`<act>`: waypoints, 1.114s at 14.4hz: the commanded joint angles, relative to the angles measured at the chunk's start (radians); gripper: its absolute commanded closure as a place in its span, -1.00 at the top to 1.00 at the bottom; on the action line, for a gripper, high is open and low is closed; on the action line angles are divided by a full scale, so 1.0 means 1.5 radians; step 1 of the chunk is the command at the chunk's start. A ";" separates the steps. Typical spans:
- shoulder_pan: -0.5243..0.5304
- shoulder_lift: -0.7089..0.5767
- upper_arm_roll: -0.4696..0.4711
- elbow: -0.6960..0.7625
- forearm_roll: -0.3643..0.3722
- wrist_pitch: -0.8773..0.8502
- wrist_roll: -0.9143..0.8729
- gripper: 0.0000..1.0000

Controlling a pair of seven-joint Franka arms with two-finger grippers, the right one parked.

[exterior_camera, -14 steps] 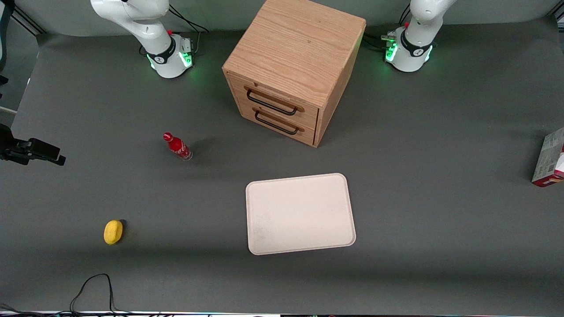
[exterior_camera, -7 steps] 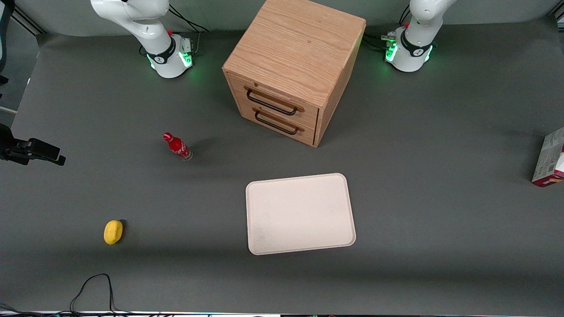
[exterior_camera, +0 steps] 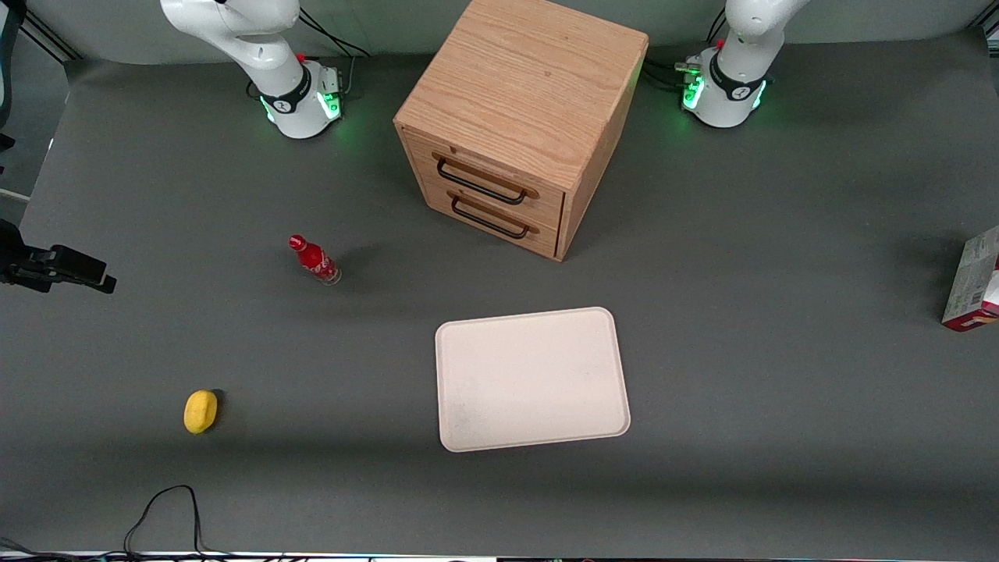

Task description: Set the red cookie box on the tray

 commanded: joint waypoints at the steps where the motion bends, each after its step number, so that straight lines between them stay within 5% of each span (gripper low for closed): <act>1: 0.002 0.028 0.001 -0.042 0.007 0.067 0.012 1.00; 9: 0.003 0.077 0.001 -0.041 0.007 0.131 0.020 0.96; 10: 0.004 0.077 0.001 -0.041 0.007 0.131 0.021 0.63; 11: 0.003 0.077 0.001 -0.041 0.008 0.131 0.026 -0.52; 12: 0.002 0.076 0.002 -0.040 0.007 0.132 0.036 -1.00; 16: 0.002 0.076 0.001 -0.039 0.007 0.131 0.038 -1.00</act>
